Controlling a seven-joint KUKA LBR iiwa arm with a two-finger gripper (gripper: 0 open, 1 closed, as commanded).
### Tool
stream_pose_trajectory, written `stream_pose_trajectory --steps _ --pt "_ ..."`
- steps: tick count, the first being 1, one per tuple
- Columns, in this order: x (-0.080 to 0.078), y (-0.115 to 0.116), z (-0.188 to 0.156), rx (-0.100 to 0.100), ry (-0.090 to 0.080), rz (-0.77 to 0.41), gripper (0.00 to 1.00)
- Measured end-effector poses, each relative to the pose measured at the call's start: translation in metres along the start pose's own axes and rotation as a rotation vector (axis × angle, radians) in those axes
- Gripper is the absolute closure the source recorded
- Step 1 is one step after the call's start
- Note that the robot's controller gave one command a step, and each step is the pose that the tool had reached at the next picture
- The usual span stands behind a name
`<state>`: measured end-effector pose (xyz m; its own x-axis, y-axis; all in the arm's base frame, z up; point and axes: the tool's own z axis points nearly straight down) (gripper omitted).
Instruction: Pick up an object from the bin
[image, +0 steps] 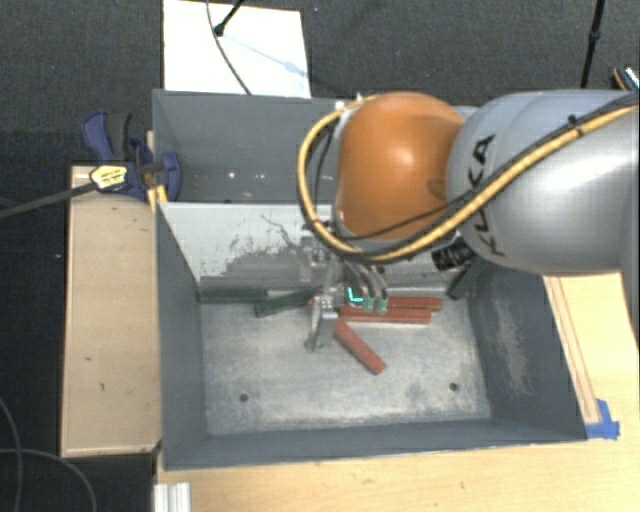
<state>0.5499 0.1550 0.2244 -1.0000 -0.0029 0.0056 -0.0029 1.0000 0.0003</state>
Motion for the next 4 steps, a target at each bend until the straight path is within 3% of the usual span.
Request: stream_pose_trajectory --steps 1,2,3,4 --pt "0.008 -0.053 0.085 0.002 0.001 -0.041 0.00" --pt "-0.009 -0.130 0.157 0.003 -0.003 0.006 0.00" --pt "-0.014 -0.125 0.150 -0.002 -0.018 0.005 1.00" --pt "-0.037 -0.099 0.150 0.002 -0.015 -0.168 1.00"
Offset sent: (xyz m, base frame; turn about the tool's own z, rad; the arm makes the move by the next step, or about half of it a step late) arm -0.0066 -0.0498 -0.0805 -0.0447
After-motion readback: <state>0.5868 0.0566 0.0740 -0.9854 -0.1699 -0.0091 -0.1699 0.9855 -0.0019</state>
